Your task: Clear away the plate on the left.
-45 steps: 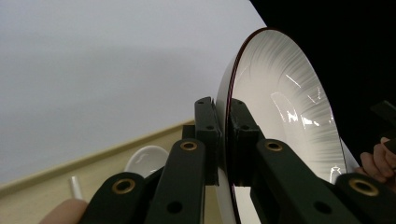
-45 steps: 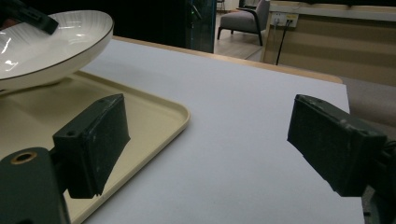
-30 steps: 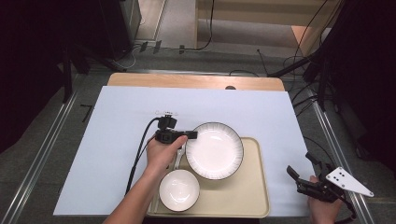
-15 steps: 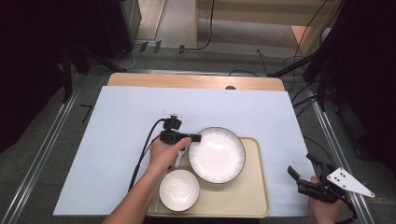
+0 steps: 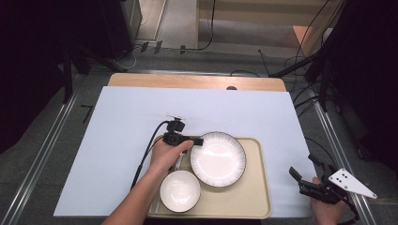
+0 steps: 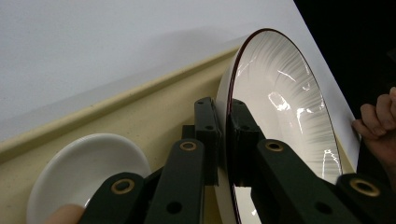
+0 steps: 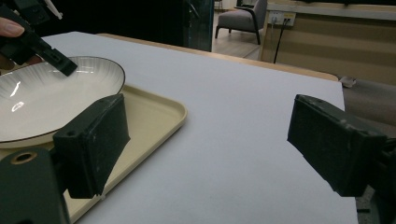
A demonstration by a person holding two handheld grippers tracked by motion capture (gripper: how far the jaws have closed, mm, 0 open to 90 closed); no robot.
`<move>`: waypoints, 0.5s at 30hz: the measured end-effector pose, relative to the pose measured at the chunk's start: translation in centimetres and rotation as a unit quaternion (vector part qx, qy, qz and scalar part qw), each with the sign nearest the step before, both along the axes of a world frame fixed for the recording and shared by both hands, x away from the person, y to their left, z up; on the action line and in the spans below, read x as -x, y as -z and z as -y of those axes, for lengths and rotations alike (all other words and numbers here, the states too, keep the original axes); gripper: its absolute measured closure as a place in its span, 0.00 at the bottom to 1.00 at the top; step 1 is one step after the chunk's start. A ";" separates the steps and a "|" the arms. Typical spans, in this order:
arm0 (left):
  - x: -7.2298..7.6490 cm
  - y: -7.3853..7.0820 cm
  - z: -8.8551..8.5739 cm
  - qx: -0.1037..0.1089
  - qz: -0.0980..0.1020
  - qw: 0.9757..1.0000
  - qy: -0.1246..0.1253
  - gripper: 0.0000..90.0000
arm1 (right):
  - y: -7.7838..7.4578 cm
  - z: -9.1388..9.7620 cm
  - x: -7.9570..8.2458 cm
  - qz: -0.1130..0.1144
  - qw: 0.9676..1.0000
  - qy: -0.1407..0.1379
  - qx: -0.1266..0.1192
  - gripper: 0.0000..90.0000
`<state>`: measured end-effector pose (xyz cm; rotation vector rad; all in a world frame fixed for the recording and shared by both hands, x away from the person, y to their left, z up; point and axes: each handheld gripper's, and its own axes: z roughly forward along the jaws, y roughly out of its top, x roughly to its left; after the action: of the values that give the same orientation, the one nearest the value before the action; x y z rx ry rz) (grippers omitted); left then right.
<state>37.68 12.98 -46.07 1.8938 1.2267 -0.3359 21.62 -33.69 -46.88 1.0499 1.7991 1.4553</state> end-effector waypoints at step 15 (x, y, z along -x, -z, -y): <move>1.0 -0.7 0.3 -0.054 0.074 0.996 0.020 0.82 | 0.1 0.0 0.0 -0.001 1.000 -0.001 0.001 0.15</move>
<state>36.72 12.69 -45.40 1.9991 1.1287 -0.1504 21.61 -33.66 -46.93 1.0506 1.8032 1.4546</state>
